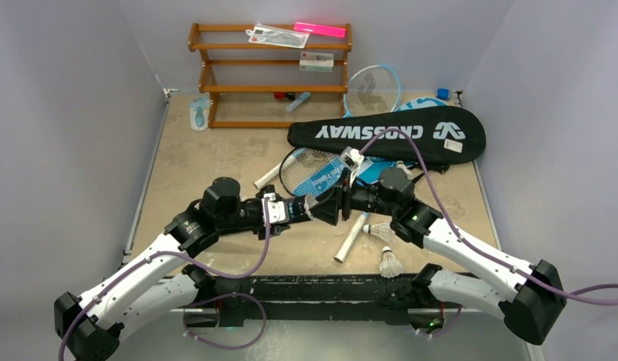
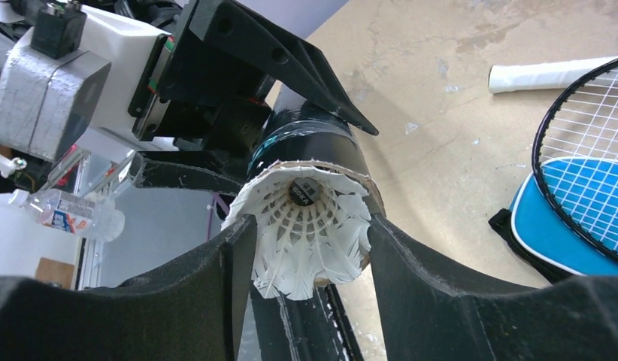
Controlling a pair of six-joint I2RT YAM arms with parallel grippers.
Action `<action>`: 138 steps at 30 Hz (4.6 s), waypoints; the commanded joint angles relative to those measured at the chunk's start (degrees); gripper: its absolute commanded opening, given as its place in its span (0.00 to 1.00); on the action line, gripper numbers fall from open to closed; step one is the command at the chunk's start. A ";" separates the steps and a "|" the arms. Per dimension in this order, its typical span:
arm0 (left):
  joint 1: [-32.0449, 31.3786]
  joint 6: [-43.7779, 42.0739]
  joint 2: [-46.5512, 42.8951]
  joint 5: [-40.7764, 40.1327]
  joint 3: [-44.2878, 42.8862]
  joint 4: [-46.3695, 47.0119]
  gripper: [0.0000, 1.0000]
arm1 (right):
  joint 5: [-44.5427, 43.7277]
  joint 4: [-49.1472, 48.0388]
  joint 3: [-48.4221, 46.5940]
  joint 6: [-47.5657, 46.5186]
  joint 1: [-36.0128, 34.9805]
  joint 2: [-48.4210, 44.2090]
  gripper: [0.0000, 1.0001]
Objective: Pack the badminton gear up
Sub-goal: Place the shuttlecock at the shuttle tube, then pick up the shuttlecock at the center of the board, then place the shuttlecock at the shuttle tube.
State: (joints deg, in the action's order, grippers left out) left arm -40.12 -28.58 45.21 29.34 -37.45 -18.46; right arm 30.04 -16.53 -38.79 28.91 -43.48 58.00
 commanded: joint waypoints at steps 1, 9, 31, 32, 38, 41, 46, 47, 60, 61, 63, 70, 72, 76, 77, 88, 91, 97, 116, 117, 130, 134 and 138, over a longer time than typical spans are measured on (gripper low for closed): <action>0.05 0.02 -2.34 6.04 -0.69 6.90 0.53 | -7.21 5.13 1.70 -0.87 0.47 -3.03 0.62; 0.09 -0.34 -1.41 6.24 -1.23 5.93 0.53 | -9.99 8.41 0.64 -0.64 0.49 -5.77 0.67; 0.13 -0.62 -0.24 6.36 -1.49 5.22 0.52 | -9.42 10.42 -2.13 -1.37 0.37 -2.55 0.74; 0.21 -0.52 -0.15 5.61 -1.41 5.16 0.52 | -11.76 11.22 -1.76 -0.50 0.49 -3.88 0.75; 0.13 -0.72 1.34 2.93 -1.85 4.35 0.52 | -26.18 20.80 -2.24 -1.91 0.66 -11.62 0.77; 0.20 -0.64 1.22 1.37 -1.79 4.33 0.52 | -32.27 23.81 -2.20 -2.25 0.90 -14.82 0.79; 0.21 -0.06 0.66 -1.52 -1.66 4.35 0.52 | -47.44 38.07 -4.26 3.99 4.68 -12.02 0.77; 0.15 0.00 0.65 -1.52 -1.70 4.39 0.52 | -48.10 40.44 -4.55 5.63 6.63 -10.92 0.76; 0.21 0.47 0.54 -1.68 -1.81 3.84 0.52 | -39.92 48.01 6.02 16.73 20.05 -16.84 0.78; 0.16 0.46 0.74 -1.66 -1.88 3.77 0.52 | -39.06 47.55 6.94 16.94 20.10 -17.17 0.78; 0.21 0.45 0.94 -1.58 -2.08 3.46 0.52 | -37.22 46.16 8.68 17.14 20.32 -17.61 0.77; 0.21 0.42 0.90 -1.14 -1.95 3.42 0.52 | -35.75 43.28 12.23 17.24 20.62 -16.31 0.74; 0.14 0.37 0.93 -1.05 -1.89 3.44 0.52 | -34.40 42.07 13.26 17.40 20.64 -16.23 0.73; 0.21 0.37 1.08 -1.31 -1.92 3.34 0.51 | -31.32 39.21 15.36 18.54 20.71 -15.56 0.70; 0.20 0.37 1.04 -1.31 -1.93 3.34 0.51 | -30.50 38.50 15.84 18.81 20.72 -15.44 0.69; 0.19 0.37 1.68 -1.29 -1.93 3.30 0.51 | -32.69 42.78 13.66 18.43 20.72 -20.41 0.08; 0.17 0.37 1.90 -1.31 -1.92 3.18 0.51 | -33.45 45.63 10.54 17.04 20.72 -22.02 0.04; 0.20 -0.27 2.32 1.74 -2.01 2.87 0.51 | -29.43 49.14 1.01 11.65 20.72 -20.05 0.00; 0.19 -0.17 6.54 4.74 -3.06 1.14 0.50 | 12.40 28.79 -13.08 8.66 18.17 -8.07 0.00; 0.17 0.21 6.88 3.93 -3.19 1.10 0.50 | 12.26 28.82 -13.17 8.68 17.46 -7.58 0.00; 0.18 1.09 8.05 2.45 -3.76 0.46 0.50 | 2.65 31.10 -13.38 7.59 7.20 -3.65 0.00; 0.21 1.07 7.93 3.02 -3.77 0.56 0.50 | 3.82 27.95 -11.74 8.85 7.06 -3.33 0.00; 0.15 1.20 7.96 3.58 -3.93 0.61 0.50 | 2.85 25.50 -11.36 9.91 6.05 -1.24 0.00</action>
State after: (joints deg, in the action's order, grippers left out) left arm -39.92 -28.05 53.78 31.27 -38.89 -19.03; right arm 33.91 12.82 -50.33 37.78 -36.36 55.27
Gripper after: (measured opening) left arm 0.645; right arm 0.005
